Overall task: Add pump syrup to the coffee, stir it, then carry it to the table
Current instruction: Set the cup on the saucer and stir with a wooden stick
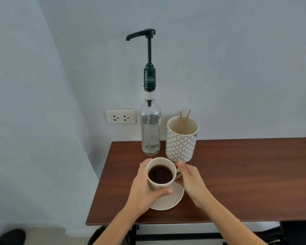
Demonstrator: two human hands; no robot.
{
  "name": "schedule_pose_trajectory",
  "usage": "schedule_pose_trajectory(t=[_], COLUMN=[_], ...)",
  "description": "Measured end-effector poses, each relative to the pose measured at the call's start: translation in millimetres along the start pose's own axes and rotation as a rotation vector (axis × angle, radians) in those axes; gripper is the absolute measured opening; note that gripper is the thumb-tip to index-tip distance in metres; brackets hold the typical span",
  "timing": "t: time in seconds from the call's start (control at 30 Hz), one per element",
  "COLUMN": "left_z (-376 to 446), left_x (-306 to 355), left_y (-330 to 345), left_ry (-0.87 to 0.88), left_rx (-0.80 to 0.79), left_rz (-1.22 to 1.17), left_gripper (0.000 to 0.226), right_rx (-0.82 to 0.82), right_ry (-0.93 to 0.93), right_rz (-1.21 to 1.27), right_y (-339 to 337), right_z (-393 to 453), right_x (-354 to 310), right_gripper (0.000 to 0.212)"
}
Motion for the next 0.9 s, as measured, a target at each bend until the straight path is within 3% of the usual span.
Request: schedule_pose_trajectory(t=[0.13,0.3,0.37,0.47,0.53,0.77,0.83,0.9], left_z=[0.0,-7.3,-8.4,-8.6,-8.5,-8.2,-8.8,-9.2], left_x=[0.9,1.9,1.9,0.3,0.2,0.7,1.9,2.5], left_y=[-1.7,-1.0,-0.7,-1.2,-1.6,-3.0,-3.8,-4.9], left_ry=[0.016,-0.005,-0.013,-0.019,-0.028,-0.033,-0.024,-0.014], left_rx=[0.038,0.061,0.067,0.061,0.057,0.062,0.067,0.072], left_rz=[0.037,0.079,0.103,0.092,0.092,0.096,0.09,0.076], left_gripper=[0.089,0.089,0.089,0.089,0.09,0.09,0.09,0.09], right_rx=[-0.033,0.219,0.127,-0.252,-0.363,-0.462,-0.408,-0.268], right_ry=[-0.126,-0.531,-0.519,-0.316,-0.274,-0.254,-0.304,-0.423], right_rz=[-0.369,-0.61,-0.733,-0.902,-0.931,-0.789,-0.78,-0.823], right_y=[-5.9,-37.5,-42.0,-30.4,-25.5,-28.9,-28.8,-29.5], right_z=[-0.1,39.1,72.6,107.2,114.8,106.2,102.4,99.4], right_x=[-31.3,-116.1,-134.7,-131.5,-125.3,-118.2,-119.7,-126.2], right_gripper=[0.033,0.012,0.015,0.022,0.021,0.029,0.031,0.016])
Point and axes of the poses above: each hand's wrist, its own z-axis towards the middle knuckle, its own y-axis out of the palm, x = y × z, the point moved 6 cm from there along z, towards the middle knuckle, and after that the axes turned 12 degrees about -y, right-handed, at the moved point
